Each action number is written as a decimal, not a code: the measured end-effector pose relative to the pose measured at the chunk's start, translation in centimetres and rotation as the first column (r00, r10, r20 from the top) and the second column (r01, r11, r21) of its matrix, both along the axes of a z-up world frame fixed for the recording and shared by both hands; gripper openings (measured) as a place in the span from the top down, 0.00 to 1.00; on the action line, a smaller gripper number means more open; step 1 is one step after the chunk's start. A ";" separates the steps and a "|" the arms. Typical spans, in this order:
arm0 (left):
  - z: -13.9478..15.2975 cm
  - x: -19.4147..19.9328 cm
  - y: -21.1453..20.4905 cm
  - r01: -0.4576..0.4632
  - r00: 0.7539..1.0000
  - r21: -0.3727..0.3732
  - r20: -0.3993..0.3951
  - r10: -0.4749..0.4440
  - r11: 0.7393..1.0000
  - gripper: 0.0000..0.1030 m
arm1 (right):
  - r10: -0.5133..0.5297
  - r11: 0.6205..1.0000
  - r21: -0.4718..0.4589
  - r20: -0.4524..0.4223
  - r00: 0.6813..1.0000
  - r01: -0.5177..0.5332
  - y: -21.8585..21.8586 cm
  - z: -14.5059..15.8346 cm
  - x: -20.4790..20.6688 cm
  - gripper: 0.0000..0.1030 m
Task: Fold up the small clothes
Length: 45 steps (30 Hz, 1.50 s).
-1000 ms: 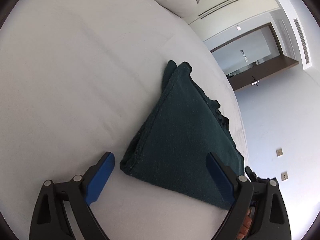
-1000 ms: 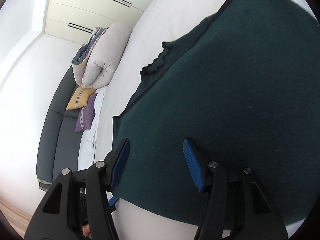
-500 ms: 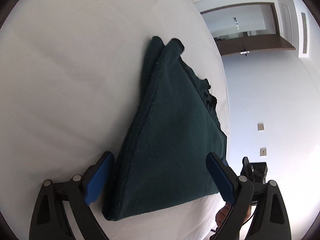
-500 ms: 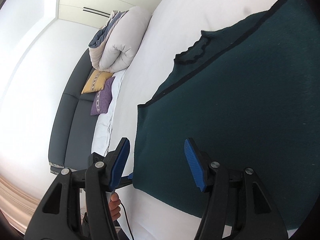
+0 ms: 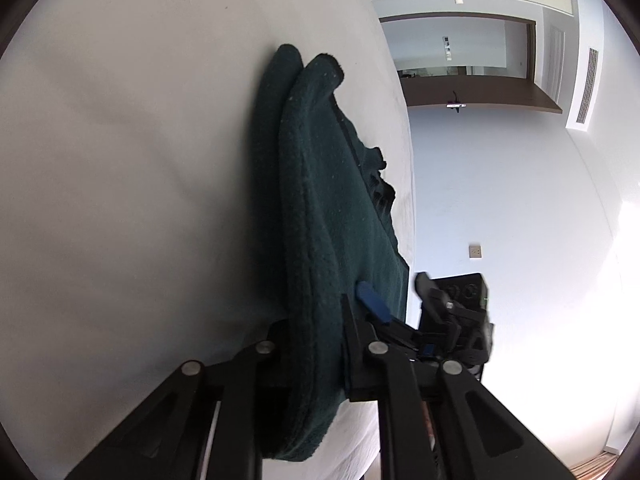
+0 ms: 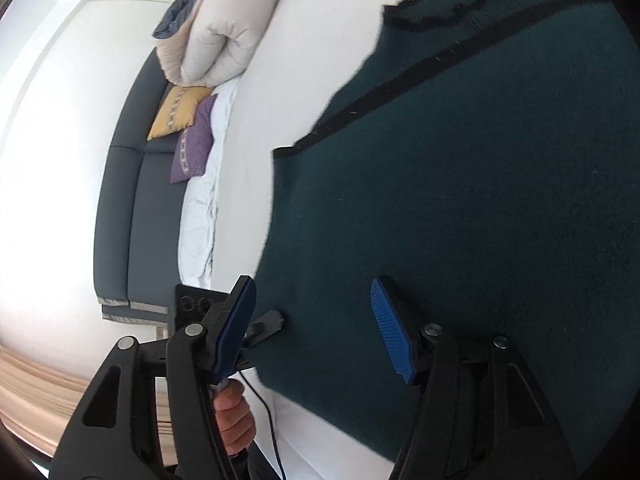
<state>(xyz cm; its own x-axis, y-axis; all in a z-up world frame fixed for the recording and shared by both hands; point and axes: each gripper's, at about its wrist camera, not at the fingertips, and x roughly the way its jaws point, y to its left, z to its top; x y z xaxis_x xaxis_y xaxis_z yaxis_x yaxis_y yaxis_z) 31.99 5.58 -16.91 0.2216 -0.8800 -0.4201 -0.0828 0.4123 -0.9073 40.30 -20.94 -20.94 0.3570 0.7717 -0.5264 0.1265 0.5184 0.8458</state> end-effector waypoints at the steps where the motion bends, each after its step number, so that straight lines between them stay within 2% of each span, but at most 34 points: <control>1: 0.5 0.0 -0.1 -0.002 1.000 0.003 0.014 0.002 1.000 0.87 | -0.011 1.000 0.026 0.000 1.000 0.011 -0.1 -0.7 0.1 0.43; 8: 5.3 0.4 -3.4 0.022 0.990 0.098 0.134 -0.036 0.995 0.87 | -0.037 0.993 0.116 0.027 0.999 0.034 -2.3 -0.2 -0.6 0.43; 13: 9.1 0.5 -9.0 0.087 0.965 0.194 0.227 -0.131 0.977 0.87 | -0.116 0.972 0.212 0.044 0.992 0.104 -7.2 0.4 -1.2 0.39; 15: 9.8 0.5 -11.9 0.120 0.952 0.231 0.251 -0.178 0.965 0.87 | -0.156 0.956 0.257 0.046 0.987 0.139 -9.8 0.6 -1.5 0.33; 19: 8.0 0.0 -18.9 0.208 0.934 0.274 0.229 -0.274 0.939 0.88 | -0.226 0.924 0.325 0.036 0.974 0.202 -14.3 0.4 -2.4 0.32; 22: 4.4 -0.4 -22.5 0.252 0.934 0.302 0.170 -0.313 0.919 0.88 | -0.263 0.913 0.330 0.029 0.964 0.239 -17.4 0.2 -3.1 0.31; 23: 3.3 -0.5 -23.0 0.257 0.938 0.296 0.151 -0.311 0.920 0.87 | -0.268 0.913 0.327 0.024 0.963 0.246 -17.8 0.5 -3.2 0.31; 25: 2.7 -1.0 -23.6 0.239 0.940 0.305 0.165 -0.298 0.922 0.85 | -0.264 0.920 0.304 0.016 0.964 0.247 -18.7 0.6 -3.4 0.31; 27: 3.4 -1.5 -23.7 0.232 0.929 0.313 0.208 -0.305 0.921 0.70 | -0.250 0.933 0.274 0.021 0.968 0.235 -18.8 0.9 -3.3 0.31; 29: 4.1 -2.0 -23.8 0.254 0.913 0.292 0.243 -0.329 0.922 0.37 | -0.242 0.945 0.228 0.014 0.970 0.233 -18.3 1.2 -2.6 0.31; 30: 4.6 -2.3 -23.9 0.259 0.904 0.297 0.260 -0.338 0.919 0.29 | -0.238 0.952 0.199 0.011 0.971 0.231 -18.1 1.4 -2.4 0.31; 31: 5.0 -2.8 -24.1 0.262 0.893 0.317 0.279 -0.353 0.911 0.18 | -0.230 0.959 0.171 0.008 0.973 0.225 -17.9 1.7 -2.3 0.31; 32: 5.3 -3.3 -24.3 0.267 0.879 0.344 0.296 -0.373 0.901 0.12 | -0.218 0.967 0.140 0.004 0.976 0.215 -17.6 1.9 -2.1 0.31; 34: 5.3 -4.0 -24.3 0.274 0.858 0.374 0.321 -0.401 0.886 0.12 | -0.193 0.978 0.083 0.001 0.981 0.192 -17.0 2.2 -1.7 0.31; 37: 4.6 -4.6 -23.2 0.281 0.856 0.356 0.327 -0.400 0.891 0.12 | -0.143 0.990 0.011 -0.008 0.990 0.143 -16.3 2.4 -1.5 0.32; 40: 4.8 -5.4 -24.0 0.293 0.840 0.363 0.343 -0.419 0.884 0.12 | -0.105 0.993 -0.060 -0.028 0.994 0.103 -15.7 2.6 -1.0 0.38; 43: 4.2 -6.2 -23.1 0.297 0.833 0.360 0.354 -0.424 0.884 0.12 | -0.067 0.986 -0.153 -0.038 0.997 0.061 -14.0 2.6 -0.1 0.60; 44: 4.1 -6.3 -22.9 0.295 0.835 0.356 0.354 -0.420 0.887 0.12 | -0.055 0.982 -0.183 -0.042 0.998 0.046 -13.7 2.6 0.0 0.71; 45: 4.0 -6.4 -22.8 0.295 0.837 0.344 0.356 -0.415 0.891 0.12 | -0.046 0.978 -0.208 -0.046 0.998 0.036 -13.4 2.5 0.1 0.75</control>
